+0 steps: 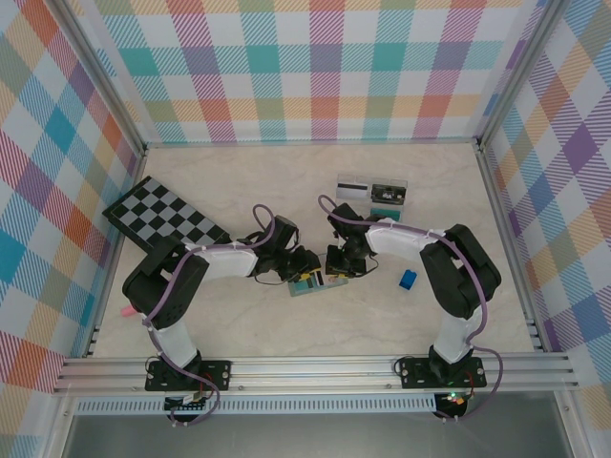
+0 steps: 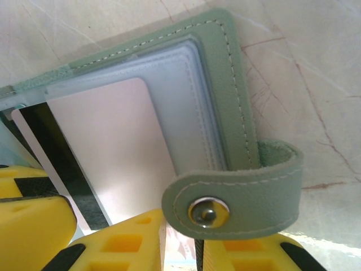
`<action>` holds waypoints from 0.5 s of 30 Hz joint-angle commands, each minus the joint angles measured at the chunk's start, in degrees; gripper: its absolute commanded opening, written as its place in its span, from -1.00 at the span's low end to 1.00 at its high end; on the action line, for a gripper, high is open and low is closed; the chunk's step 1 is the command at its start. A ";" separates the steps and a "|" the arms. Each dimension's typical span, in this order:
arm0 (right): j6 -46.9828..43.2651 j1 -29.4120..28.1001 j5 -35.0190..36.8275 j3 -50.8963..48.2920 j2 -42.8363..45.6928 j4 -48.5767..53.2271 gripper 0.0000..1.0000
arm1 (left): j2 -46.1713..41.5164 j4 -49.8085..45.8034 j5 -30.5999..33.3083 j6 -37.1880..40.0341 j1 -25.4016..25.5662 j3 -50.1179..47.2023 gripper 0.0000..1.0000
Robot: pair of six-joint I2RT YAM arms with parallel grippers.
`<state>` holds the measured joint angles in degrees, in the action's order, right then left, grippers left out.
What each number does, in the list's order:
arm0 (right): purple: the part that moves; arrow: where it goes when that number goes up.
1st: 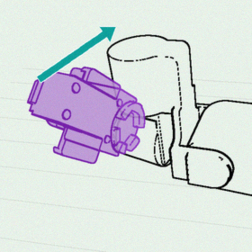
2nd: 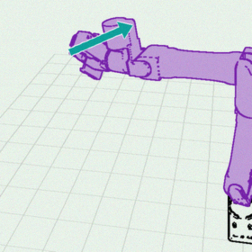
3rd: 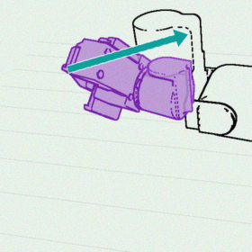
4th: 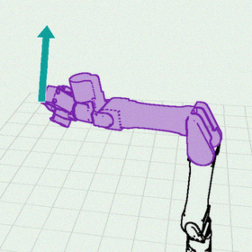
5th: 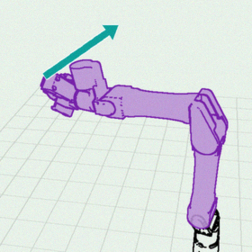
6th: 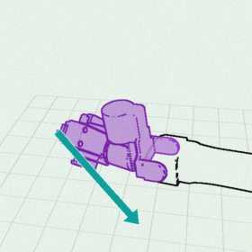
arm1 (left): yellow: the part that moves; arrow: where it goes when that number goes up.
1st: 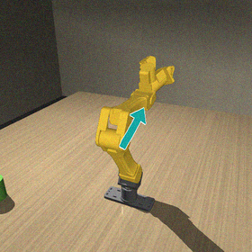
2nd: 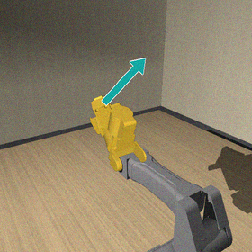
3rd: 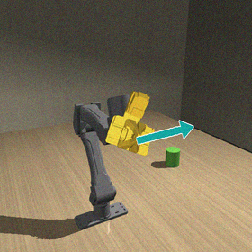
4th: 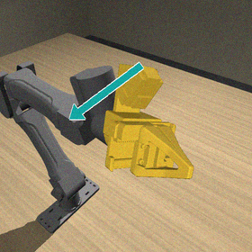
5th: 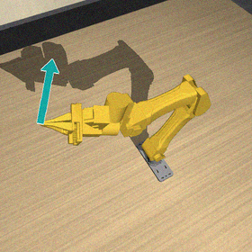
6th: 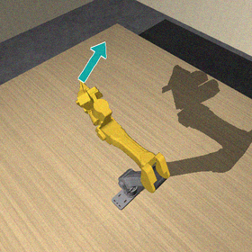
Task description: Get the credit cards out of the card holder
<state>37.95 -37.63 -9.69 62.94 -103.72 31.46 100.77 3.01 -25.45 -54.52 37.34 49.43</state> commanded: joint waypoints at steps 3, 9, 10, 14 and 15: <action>0.85 0.51 -0.94 -1.72 -1.59 0.40 -0.56 | -1.02 -4.77 3.64 3.85 -0.16 -0.34 -0.41; 1.07 0.68 -1.55 -1.94 -2.00 0.01 -0.56 | 0.86 -0.50 0.76 3.28 -0.18 -0.65 -0.49; 1.05 0.71 -1.77 -2.03 -2.07 -0.14 -0.57 | 1.03 0.11 0.28 3.19 -0.17 -0.65 -0.51; 1.12 0.79 -2.17 -2.18 -2.18 -0.32 -0.57 | 1.04 2.01 -0.86 3.19 -0.16 -0.80 -0.57; 1.15 0.80 -2.16 -2.20 -2.23 -0.35 -0.57 | 0.98 2.53 -1.11 3.19 -0.16 -0.89 -0.59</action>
<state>38.41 -36.99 -11.46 62.50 -103.81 30.81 100.79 3.46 -25.17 -52.40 37.36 49.36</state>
